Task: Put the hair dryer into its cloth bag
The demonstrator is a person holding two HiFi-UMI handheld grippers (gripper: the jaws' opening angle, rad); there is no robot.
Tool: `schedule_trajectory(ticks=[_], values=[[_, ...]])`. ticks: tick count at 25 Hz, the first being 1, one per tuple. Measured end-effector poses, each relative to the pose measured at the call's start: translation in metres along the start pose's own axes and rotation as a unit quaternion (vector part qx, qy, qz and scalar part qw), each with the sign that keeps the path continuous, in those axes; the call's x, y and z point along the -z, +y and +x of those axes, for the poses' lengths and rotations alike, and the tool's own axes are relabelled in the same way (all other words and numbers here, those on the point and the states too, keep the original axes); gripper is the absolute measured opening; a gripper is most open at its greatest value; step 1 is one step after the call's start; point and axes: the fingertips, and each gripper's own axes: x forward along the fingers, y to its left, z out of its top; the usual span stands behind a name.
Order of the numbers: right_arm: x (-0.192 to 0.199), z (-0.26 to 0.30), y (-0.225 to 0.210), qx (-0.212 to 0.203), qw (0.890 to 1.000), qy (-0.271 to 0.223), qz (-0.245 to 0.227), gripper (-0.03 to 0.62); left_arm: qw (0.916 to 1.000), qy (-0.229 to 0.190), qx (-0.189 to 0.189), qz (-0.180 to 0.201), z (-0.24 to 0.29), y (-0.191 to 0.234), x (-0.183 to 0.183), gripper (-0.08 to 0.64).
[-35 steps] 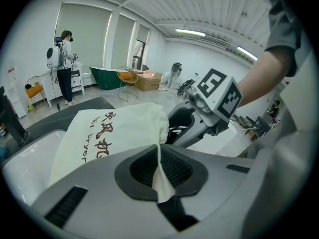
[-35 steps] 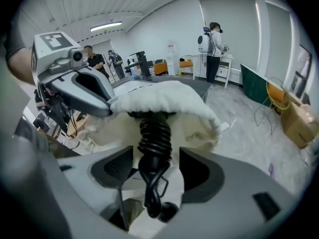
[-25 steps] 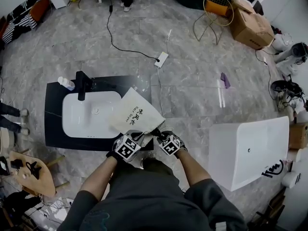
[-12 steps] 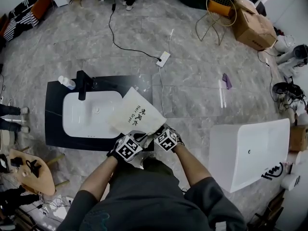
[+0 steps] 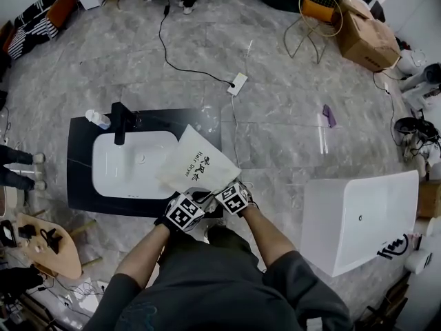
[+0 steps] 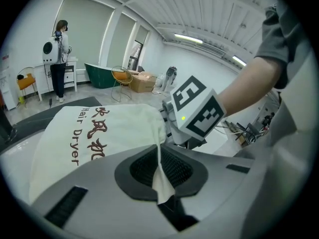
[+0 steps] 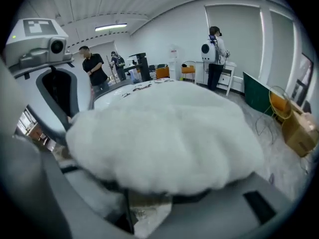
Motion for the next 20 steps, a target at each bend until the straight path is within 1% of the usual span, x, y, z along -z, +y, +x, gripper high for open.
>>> schedule_trajectory(ticks=[4,6,10,12,13,14,16,20], values=[[0.003,-0.015,0.007,-0.01,1.0,-0.013,-0.008,0.183,1.0,0.004,-0.003,-0.006,-0.001,0.004,0.004,0.02],[0.011,-0.024,0.006,-0.004,1.0,-0.013,-0.014,0.183,1.0,0.006,-0.002,-0.007,-0.001,0.005,0.006,0.02],[0.028,-0.029,-0.002,0.016,1.0,0.005,-0.016,0.183,0.9999,-0.002,0.002,-0.012,-0.004,0.005,-0.003,0.02],[0.032,-0.026,-0.005,0.023,0.999,0.018,-0.023,0.183,0.9999,0.002,0.004,-0.011,-0.003,0.004,0.0,0.02],[0.032,-0.025,-0.005,0.025,0.999,0.021,-0.026,0.179,0.9999,0.003,0.006,-0.009,-0.002,0.003,0.002,0.02],[0.03,-0.024,-0.005,0.026,0.999,0.022,-0.031,0.143,0.9999,0.005,0.007,-0.008,-0.001,0.002,0.003,0.02],[0.026,-0.023,-0.005,0.03,0.999,0.021,-0.034,0.135,0.9999,0.008,0.008,-0.007,-0.001,0.001,0.003,0.018],[0.021,-0.02,-0.007,0.04,0.999,0.012,-0.018,0.133,0.9999,0.002,0.007,-0.011,0.0,0.003,0.002,0.02]])
